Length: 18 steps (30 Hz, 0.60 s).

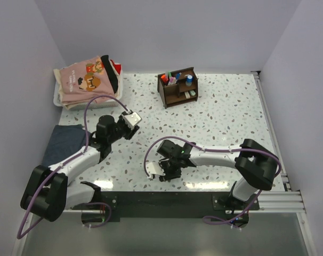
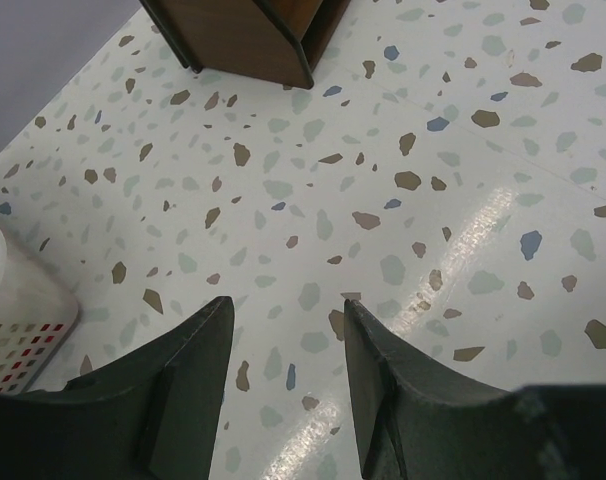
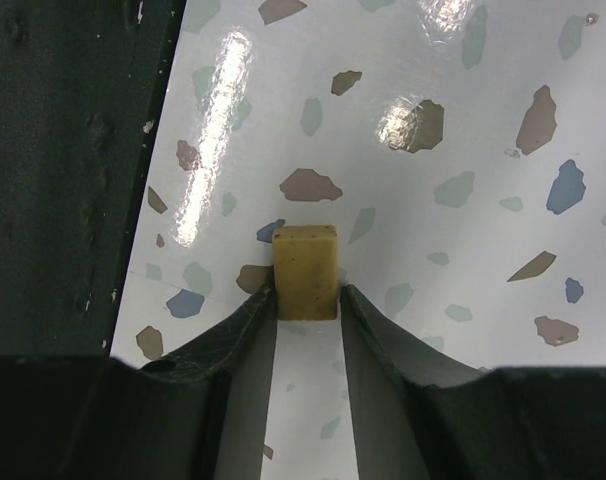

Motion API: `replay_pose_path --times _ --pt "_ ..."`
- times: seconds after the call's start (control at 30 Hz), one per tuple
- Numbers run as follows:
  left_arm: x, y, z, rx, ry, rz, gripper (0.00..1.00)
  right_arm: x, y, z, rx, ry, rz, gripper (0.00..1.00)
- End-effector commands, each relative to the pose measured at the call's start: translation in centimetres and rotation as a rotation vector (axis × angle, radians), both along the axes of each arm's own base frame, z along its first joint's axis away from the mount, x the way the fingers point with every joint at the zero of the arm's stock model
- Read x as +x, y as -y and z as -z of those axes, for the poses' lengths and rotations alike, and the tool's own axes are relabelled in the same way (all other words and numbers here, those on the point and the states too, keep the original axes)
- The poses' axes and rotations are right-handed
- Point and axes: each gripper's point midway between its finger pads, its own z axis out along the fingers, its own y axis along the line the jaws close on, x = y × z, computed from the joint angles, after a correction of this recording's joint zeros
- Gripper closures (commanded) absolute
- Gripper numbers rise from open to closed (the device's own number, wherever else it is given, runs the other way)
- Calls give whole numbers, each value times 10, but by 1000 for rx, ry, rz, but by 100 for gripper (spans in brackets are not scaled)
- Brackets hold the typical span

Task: Sort the stationery into containers
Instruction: Pick up the stationery from the center of the board.

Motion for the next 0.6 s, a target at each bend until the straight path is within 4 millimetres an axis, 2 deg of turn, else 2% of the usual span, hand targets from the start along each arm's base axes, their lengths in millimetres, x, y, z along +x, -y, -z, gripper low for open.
replay_pose_path --times 0.0,0.1,0.13,0.2,0.23,0.27,0.3,0.33,0.37,0.4,0.43,0.5,0.53,0.57 --pt "10 5 -19 -42 38 6 47 0 1 0 -23 -25 35 74" --pt "12 5 -19 -24 29 9 47 7 0 -7 -25 -7 97 87" --pt "16 6 -26 -23 38 6 47 17 3 -12 -15 -5 152 89" --pt "18 5 -27 -7 31 5 47 36 0 -29 24 -27 308 92" --pt "22 6 -36 -6 47 4 47 61 8 -40 48 -26 428 92" --pt "23 6 -39 -7 47 3 47 81 6 -54 83 -23 517 93" --pt "24 7 -40 -5 36 4 47 96 10 -61 97 -48 627 95" --pt "29 8 -51 -14 50 0 47 124 30 -61 76 -51 757 96" --pt "31 9 -53 -18 46 -7 47 146 31 -76 108 -43 823 96" --pt "33 9 -50 -24 14 -19 47 161 38 -79 110 -57 898 96" --pt "40 8 -59 -34 23 -45 47 186 57 -82 120 -43 993 96" --pt "46 6 -56 -52 -27 -85 47 222 67 -89 158 -17 1084 96" --pt "53 4 -66 -67 -22 -108 47 240 82 -91 171 -5 1145 96" --pt "55 4 -66 -75 -37 -116 47 256 88 -90 172 7 1181 96"
